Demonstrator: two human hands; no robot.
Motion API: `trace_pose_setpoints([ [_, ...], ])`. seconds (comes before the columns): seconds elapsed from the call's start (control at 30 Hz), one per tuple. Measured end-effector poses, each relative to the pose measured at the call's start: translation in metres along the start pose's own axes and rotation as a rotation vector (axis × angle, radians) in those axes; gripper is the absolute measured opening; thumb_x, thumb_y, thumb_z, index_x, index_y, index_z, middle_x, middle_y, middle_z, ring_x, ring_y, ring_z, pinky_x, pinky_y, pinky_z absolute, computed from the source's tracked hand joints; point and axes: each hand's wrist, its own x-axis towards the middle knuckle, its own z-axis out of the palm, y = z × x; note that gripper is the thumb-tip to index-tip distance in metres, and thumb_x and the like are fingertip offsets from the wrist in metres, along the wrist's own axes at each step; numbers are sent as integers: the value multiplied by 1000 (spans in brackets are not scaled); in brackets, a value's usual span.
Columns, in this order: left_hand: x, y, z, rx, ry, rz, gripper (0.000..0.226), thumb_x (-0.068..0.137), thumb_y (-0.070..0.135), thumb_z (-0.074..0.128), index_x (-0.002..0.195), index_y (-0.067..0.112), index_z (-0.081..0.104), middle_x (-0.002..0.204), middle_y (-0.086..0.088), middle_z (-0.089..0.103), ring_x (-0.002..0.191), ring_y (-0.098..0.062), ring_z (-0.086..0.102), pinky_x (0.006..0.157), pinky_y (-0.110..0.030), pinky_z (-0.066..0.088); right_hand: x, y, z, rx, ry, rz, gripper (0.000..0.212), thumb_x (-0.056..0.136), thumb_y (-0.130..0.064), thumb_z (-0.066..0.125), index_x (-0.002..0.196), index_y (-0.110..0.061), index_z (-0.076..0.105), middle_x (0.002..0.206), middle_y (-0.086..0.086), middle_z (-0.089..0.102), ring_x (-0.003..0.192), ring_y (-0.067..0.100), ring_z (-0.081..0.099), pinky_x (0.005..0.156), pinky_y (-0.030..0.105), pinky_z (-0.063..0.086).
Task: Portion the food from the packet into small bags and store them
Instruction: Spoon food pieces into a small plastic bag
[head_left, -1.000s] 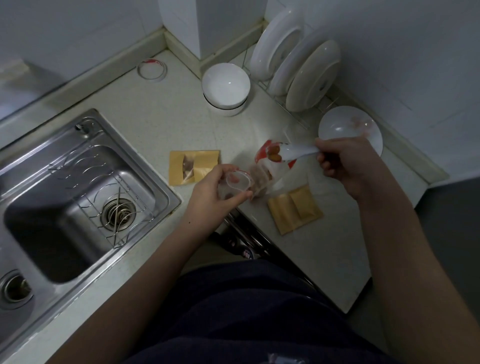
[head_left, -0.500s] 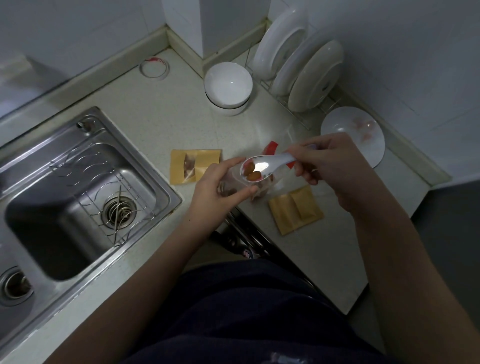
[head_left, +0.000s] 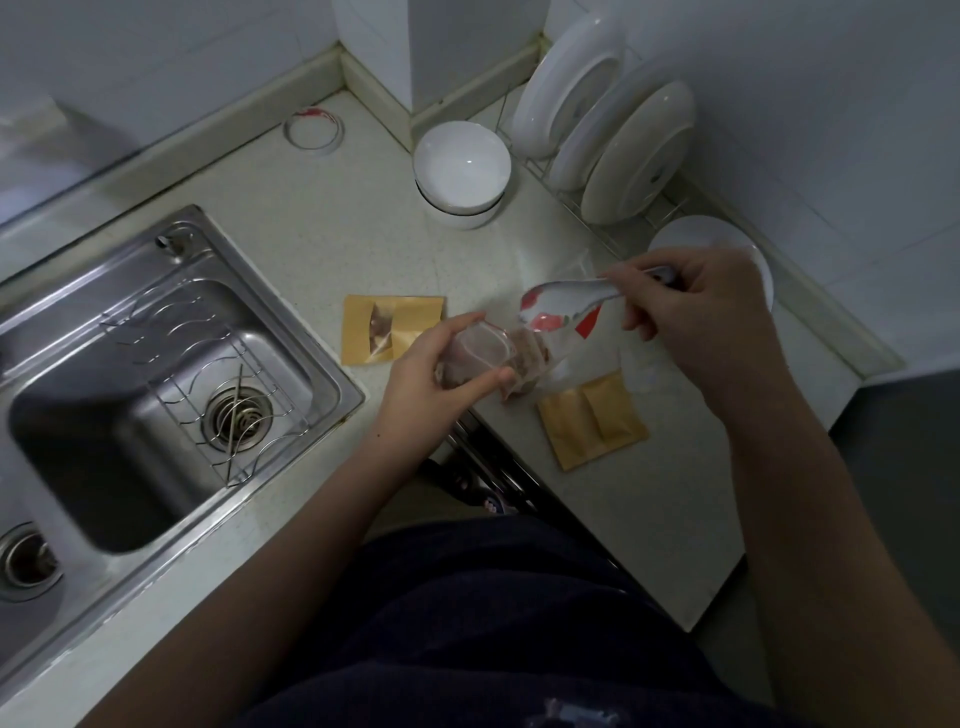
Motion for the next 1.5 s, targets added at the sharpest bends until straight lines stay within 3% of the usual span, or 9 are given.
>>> trace_pose_setpoints([
  [0.1, 1, -2, 0, 1, 26, -19, 56, 77, 32, 79, 129, 27, 57, 113, 18, 62, 104, 7, 57, 85, -8, 45, 4, 6, -5, -174, 125, -43, 19, 90, -23, 63, 74, -18, 71, 53, -13, 57, 48, 3, 53, 52, 10, 37],
  [0.23, 2, -3, 2, -21, 29, -52, 52, 79, 29, 78, 127, 27, 56, 107, 15, 64, 98, 12, 58, 75, 0, 42, 10, 8, -1, -491, 131, -150, 20, 91, -19, 62, 95, -5, 75, 77, 12, 71, 64, 15, 54, 57, 17, 33],
  [0.37, 3, -5, 1, -14, 26, -63, 53, 78, 32, 79, 125, 32, 56, 105, 13, 65, 98, 14, 57, 74, 1, 41, 18, 11, 16, -620, -164, -226, 23, 96, -18, 53, 105, -6, 71, 95, 13, 70, 85, 23, 63, 78, 32, 49],
  [0.6, 3, -7, 0, -29, 27, -71, 57, 78, 32, 79, 130, 22, 57, 106, 18, 65, 100, 14, 58, 75, 0, 43, 44, 30, 54, -916, -588, -253, 19, 92, -13, 53, 103, -7, 68, 92, 7, 63, 82, 21, 61, 74, 30, 49],
  [0.77, 3, -9, -1, -34, 43, -80, 55, 77, 30, 80, 127, 21, 58, 109, 10, 67, 101, 8, 60, 76, -2, 44, 57, 45, 63, -938, -517, -159, 18, 93, -9, 50, 99, -8, 67, 69, 2, 48, 71, 27, 55, 58, 33, 35],
  [0.93, 4, -9, -1, -33, 57, -77, 53, 77, 28, 80, 125, 18, 60, 106, 9, 69, 98, 7, 62, 76, -2, 43, 60, 52, 77, -948, -580, -111, 24, 93, -9, 50, 111, -8, 65, 101, 14, 66, 93, 33, 64, 67, 33, 38],
  [1.2, 5, -11, -2, -22, 60, -88, 53, 77, 31, 80, 124, 20, 59, 102, 6, 71, 99, 5, 63, 76, -1, 41, 51, 58, 85, -1043, -552, -114, 17, 90, -6, 48, 96, -9, 63, 87, 4, 64, 85, 23, 65, 69, 29, 46],
  [1.37, 6, -12, -2, -23, 59, -87, 51, 76, 34, 79, 122, 28, 59, 101, 6, 71, 99, 6, 63, 76, 0, 42, 55, 64, 78, -974, -580, 26, 36, 95, -39, 49, 89, -8, 65, 80, 6, 59, 85, 25, 61, 96, 49, 46],
  [1.5, 7, -13, -2, -9, 48, -95, 56, 76, 37, 79, 126, 24, 58, 104, 3, 70, 103, 2, 62, 77, -1, 42, 59, 70, 74, -918, -600, 135, 28, 96, -31, 51, 83, -6, 57, 77, 8, 54, 78, 23, 58, 80, 38, 50],
])
